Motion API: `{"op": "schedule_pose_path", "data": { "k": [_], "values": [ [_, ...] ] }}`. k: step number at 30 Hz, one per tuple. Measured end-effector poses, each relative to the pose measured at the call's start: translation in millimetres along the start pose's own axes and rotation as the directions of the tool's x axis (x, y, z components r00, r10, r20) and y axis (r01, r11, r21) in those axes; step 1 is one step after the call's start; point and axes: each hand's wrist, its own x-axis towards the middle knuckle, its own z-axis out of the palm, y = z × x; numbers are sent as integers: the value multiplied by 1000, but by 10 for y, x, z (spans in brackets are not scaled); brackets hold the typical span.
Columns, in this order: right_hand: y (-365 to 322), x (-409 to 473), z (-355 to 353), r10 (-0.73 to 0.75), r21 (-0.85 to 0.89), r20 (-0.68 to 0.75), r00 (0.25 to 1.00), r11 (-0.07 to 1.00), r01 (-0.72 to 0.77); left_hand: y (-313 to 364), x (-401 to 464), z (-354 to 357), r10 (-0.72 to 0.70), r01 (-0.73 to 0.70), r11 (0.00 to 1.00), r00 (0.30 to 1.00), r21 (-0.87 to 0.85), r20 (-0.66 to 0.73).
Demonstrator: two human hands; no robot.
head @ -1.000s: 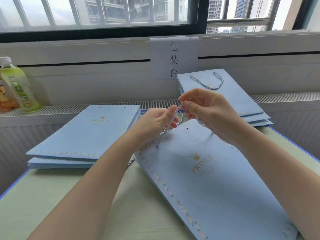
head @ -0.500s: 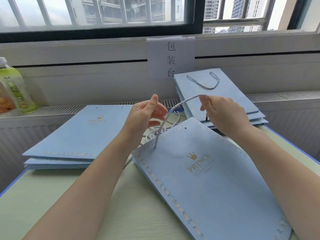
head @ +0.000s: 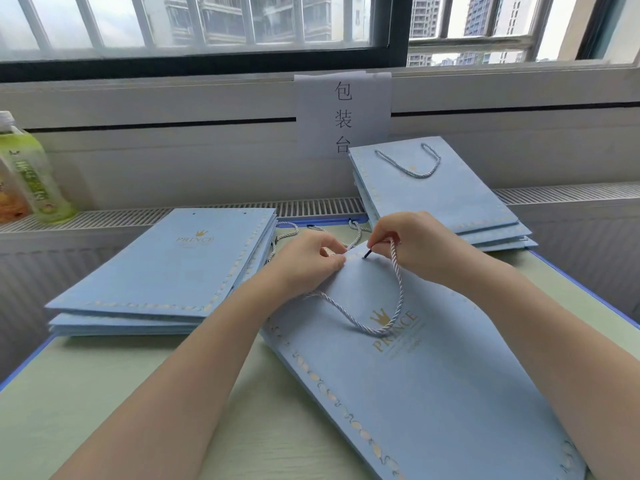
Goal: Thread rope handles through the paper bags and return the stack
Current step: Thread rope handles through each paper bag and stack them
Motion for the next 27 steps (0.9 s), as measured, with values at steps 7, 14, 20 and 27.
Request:
{"op": "schedule_pose_path", "data": {
  "k": [7, 14, 20, 27],
  "values": [
    [-148, -39, 53, -79, 83, 99, 992, 994, 70, 13, -24, -113, -201, 228, 934, 972, -276, 122],
    [-176, -48, 34, -14, 287, 115, 993, 958, -20, -156, -57, -187, -186, 340, 808, 922, -480, 340],
    [-180, -36, 57, 1, 278, 164, 986, 959, -48, -184, -64, -174, -151, 395, 753, 882, -526, 446],
    [-194, -36, 68, -23, 365, 131, 991, 931, -26, -175, -70, -188, -124, 401, 772, 856, -493, 501]
  ]
}}
